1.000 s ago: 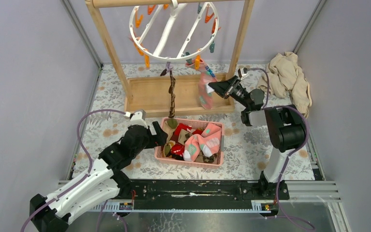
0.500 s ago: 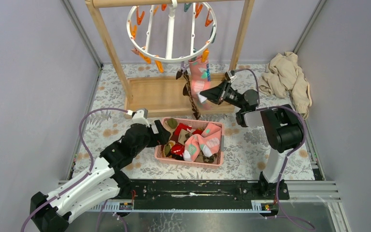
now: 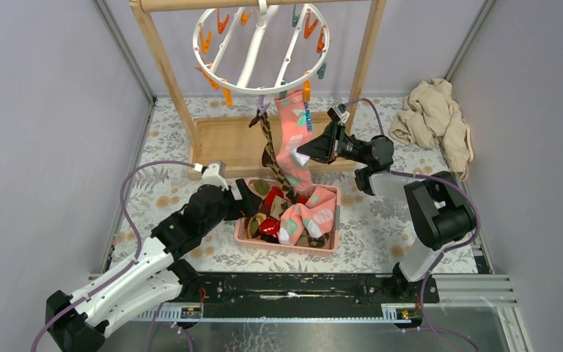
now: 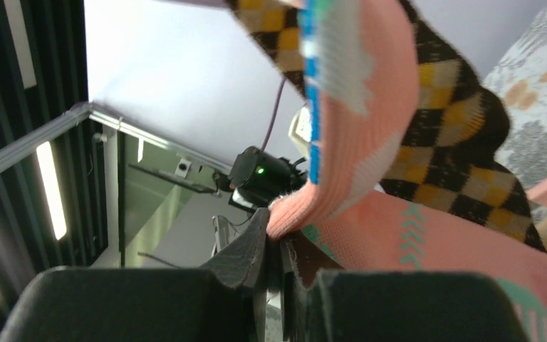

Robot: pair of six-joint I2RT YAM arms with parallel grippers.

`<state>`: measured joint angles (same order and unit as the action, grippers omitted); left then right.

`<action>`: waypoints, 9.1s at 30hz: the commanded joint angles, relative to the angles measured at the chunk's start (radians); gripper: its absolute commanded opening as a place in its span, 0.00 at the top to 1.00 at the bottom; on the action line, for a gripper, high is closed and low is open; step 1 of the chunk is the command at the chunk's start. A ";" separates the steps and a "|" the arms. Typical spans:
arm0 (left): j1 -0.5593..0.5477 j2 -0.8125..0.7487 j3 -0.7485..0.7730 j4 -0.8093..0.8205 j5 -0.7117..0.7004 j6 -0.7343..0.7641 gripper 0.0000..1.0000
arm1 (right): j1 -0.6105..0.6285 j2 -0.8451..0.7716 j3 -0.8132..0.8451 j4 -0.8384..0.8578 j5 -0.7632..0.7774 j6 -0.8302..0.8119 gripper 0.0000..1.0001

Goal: Remove the socks clipped to the hanger
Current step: Remove the sock from the hanger, then place the sock in the bin.

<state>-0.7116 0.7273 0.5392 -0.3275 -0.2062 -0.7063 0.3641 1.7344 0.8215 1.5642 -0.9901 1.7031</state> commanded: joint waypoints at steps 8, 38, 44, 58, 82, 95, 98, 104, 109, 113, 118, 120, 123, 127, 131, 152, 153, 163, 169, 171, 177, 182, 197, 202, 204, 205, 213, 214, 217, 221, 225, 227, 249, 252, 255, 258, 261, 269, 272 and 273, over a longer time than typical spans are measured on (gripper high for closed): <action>-0.001 0.006 0.060 0.077 0.015 0.028 0.01 | 0.088 -0.160 0.000 0.137 -0.070 0.086 0.88; -0.061 -0.011 0.020 0.451 0.268 0.061 0.01 | 0.092 -0.229 -0.033 0.142 -0.076 0.156 0.89; -0.157 0.065 0.032 0.550 0.231 0.120 0.01 | 0.121 -0.206 -0.001 0.140 -0.048 0.161 0.89; -0.213 0.006 0.062 0.413 0.093 0.190 0.01 | 0.162 -0.189 0.001 0.048 -0.009 0.074 0.90; -0.213 -0.220 -0.018 0.278 -0.060 0.198 0.01 | 0.166 -0.176 0.002 0.023 -0.008 0.049 0.90; -0.213 -0.079 -0.017 0.476 0.112 0.262 0.02 | 0.216 -0.150 0.032 0.025 0.020 0.051 0.90; -0.214 -0.066 -0.013 0.499 0.115 0.269 0.02 | 0.225 -0.154 0.029 0.013 0.030 0.041 0.90; -0.215 -0.095 0.006 0.503 0.159 0.282 0.02 | 0.231 -0.153 0.015 -0.019 0.031 0.004 0.90; -0.215 -0.120 0.003 0.478 0.184 0.292 0.02 | 0.233 -0.144 0.020 -0.016 0.031 0.005 0.90; -0.214 -0.091 -0.024 0.531 0.191 0.298 0.02 | 0.244 -0.136 0.037 -0.013 0.033 0.013 0.90; -0.215 -0.027 -0.033 0.609 0.199 0.308 0.06 | 0.259 -0.130 0.047 -0.010 0.047 0.020 0.90; -0.214 0.005 -0.016 0.614 0.220 0.311 0.24 | 0.264 -0.130 0.048 -0.009 0.052 0.021 0.90; -0.213 0.039 0.026 0.573 0.230 0.316 0.46 | 0.269 -0.134 0.042 -0.007 0.065 0.021 0.90; -0.213 0.048 0.082 0.485 0.212 0.308 0.76 | 0.270 -0.136 0.028 0.002 0.076 0.017 0.87; -0.213 0.035 0.158 0.352 0.157 0.267 1.00 | 0.270 -0.137 0.009 0.005 0.085 0.011 0.77; -0.215 -0.006 0.447 -0.056 0.170 0.120 0.98 | 0.269 -0.486 0.111 -0.980 0.389 -0.843 0.36; -0.214 0.001 0.446 -0.055 0.184 0.117 0.98 | 0.269 -0.490 0.121 -0.991 0.413 -0.859 0.36; -0.213 -0.001 0.419 -0.064 0.260 0.082 0.99 | 0.271 -0.363 0.255 -0.880 0.516 -0.871 0.39; -0.213 -0.005 0.416 -0.076 0.281 0.077 0.99 | 0.271 -0.312 0.343 -0.915 0.588 -0.964 0.40; -0.214 -0.002 0.413 -0.075 0.281 0.078 0.99 | 0.271 -0.294 0.366 -0.894 0.588 -0.970 0.40; -0.213 0.013 0.413 -0.075 0.292 0.081 0.99 | 0.271 -0.235 0.426 -0.843 0.571 -0.956 0.40; -0.213 0.017 0.407 -0.073 0.296 0.080 0.99 | 0.271 -0.195 0.452 -0.814 0.564 -0.937 0.38; -0.213 0.033 0.381 -0.048 0.282 0.085 0.99 | 0.274 -0.170 0.474 -0.789 0.559 -0.913 0.37; -0.214 0.038 0.375 -0.045 0.284 0.087 0.99 | 0.273 -0.169 0.475 -0.791 0.562 -0.918 0.36; -0.214 0.038 0.373 -0.043 0.287 0.087 0.99 | 0.273 -0.166 0.479 -0.791 0.562 -0.918 0.36; -0.213 0.037 0.373 -0.041 0.288 0.088 0.99 | 0.273 -0.163 0.482 -0.790 0.562 -0.918 0.36; -0.213 0.032 0.364 -0.036 0.291 0.087 0.99 | 0.274 -0.146 0.503 -0.785 0.570 -0.921 0.34; -0.213 0.030 0.362 -0.033 0.292 0.085 0.99 | 0.273 -0.146 0.506 -0.786 0.571 -0.922 0.34; -0.213 0.026 0.350 -0.024 0.295 0.084 0.99 | 0.274 -0.139 0.518 -0.787 0.577 -0.923 0.33; -0.213 0.033 0.350 -0.022 0.302 0.084 0.99 | 0.274 -0.129 0.537 -0.785 0.584 -0.921 0.33; -0.213 0.037 0.350 -0.019 0.304 0.085 0.99 | 0.274 -0.112 0.560 -0.785 0.589 -0.921 0.33; -0.213 0.041 0.353 -0.016 0.307 0.084 0.99 | 0.273 -0.104 0.569 -0.785 0.592 -0.923 0.33; -0.214 0.076 0.358 0.002 0.335 0.088 1.00 | 0.273 -0.084 0.565 -0.710 0.591 -0.906 0.56; -0.213 0.080 0.357 0.004 0.339 0.091 1.00 | 0.274 -0.082 0.567 -0.705 0.590 -0.902 0.65; -0.214 0.083 0.356 0.003 0.342 0.090 1.00 | 0.274 -0.079 0.564 -0.702 0.587 -0.899 0.79; -0.213 0.083 0.357 0.002 0.343 0.091 1.00 | 0.273 -0.078 0.558 -0.699 0.588 -0.898 0.84; -0.214 0.081 0.358 0.001 0.343 0.093 1.00 | 0.272 -0.078 0.552 -0.699 0.586 -0.897 0.83; -0.214 0.109 0.359 0.018 0.364 0.093 1.00 | 0.272 -0.160 0.432 -0.773 0.595 -0.930 0.34; -0.213 0.123 0.349 0.033 0.368 0.093 0.99 | 0.271 -0.240 0.342 -0.848 0.616 -0.970 0.29; -0.213 0.129 0.343 0.041 0.367 0.094 0.98 | 0.271 -0.271 0.311 -0.880 0.627 -0.984 0.27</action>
<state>-0.9222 0.8436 0.8932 -0.3851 0.1356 -0.6197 0.6304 1.5940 1.2072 0.7498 -0.4000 0.7845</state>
